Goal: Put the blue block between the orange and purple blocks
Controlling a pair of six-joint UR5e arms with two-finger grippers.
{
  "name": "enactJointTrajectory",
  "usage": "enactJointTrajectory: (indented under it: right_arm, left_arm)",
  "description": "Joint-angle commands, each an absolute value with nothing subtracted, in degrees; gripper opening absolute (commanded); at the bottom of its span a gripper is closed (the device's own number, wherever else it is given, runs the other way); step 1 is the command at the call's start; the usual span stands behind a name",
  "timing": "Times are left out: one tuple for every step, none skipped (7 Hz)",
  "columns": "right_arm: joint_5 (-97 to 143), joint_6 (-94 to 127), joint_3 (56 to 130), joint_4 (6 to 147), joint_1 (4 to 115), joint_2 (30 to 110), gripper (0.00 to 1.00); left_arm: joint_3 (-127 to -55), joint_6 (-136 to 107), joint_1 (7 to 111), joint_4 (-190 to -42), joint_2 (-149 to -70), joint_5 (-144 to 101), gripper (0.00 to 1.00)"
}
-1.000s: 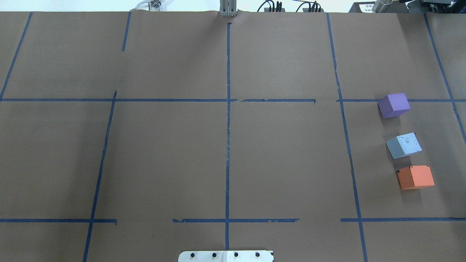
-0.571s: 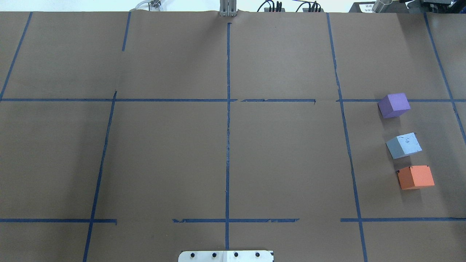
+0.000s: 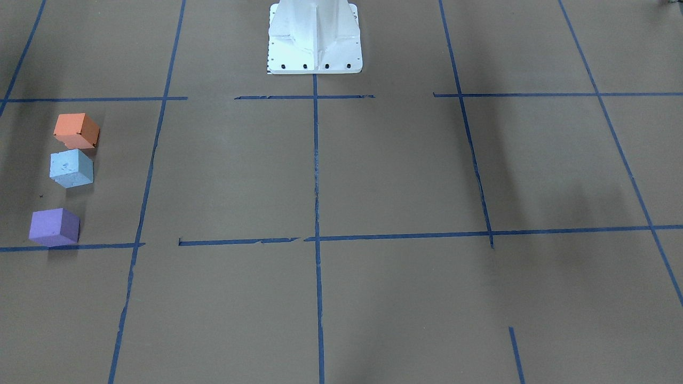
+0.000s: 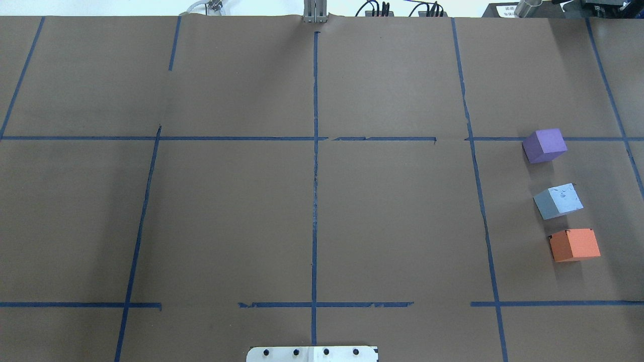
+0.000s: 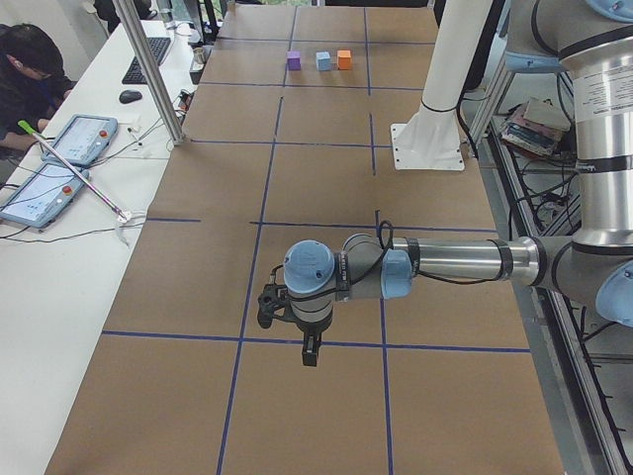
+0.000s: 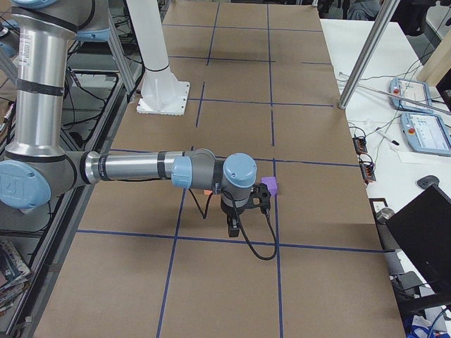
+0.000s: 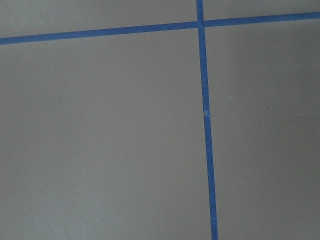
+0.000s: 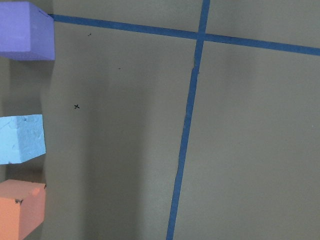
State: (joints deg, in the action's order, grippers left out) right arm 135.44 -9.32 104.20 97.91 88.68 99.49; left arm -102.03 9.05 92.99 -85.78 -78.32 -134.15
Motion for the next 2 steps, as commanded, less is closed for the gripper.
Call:
enactJointTrajectory:
  right_arm:
    - [135.4,-9.3,104.2,97.9,88.7,99.5,1.0]
    - [135.5,-9.3,104.2,98.0,88.7,99.5,1.0]
  left_arm:
    - [-102.0,9.1,93.0,-85.8,-78.3,-134.2,1.0]
    - [-102.0,9.1,93.0,-85.8,-78.3,-134.1,1.0]
